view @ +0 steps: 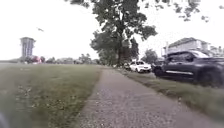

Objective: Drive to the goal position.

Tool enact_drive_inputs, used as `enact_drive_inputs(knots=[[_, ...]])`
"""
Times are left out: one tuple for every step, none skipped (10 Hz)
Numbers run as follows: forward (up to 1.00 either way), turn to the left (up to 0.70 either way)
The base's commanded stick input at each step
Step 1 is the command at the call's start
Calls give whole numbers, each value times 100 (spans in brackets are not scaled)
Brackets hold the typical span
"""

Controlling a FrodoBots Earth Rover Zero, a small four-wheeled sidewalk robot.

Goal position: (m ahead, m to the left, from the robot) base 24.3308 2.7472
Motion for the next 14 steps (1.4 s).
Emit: enact_drive_inputs(knots=[[70,0],[70,0],[70,0],[70,0],[70,0],[70,0],[70,0],[70,0],[70,0],[70,0],[70,0],[70,0],[70,0],[70,0]])
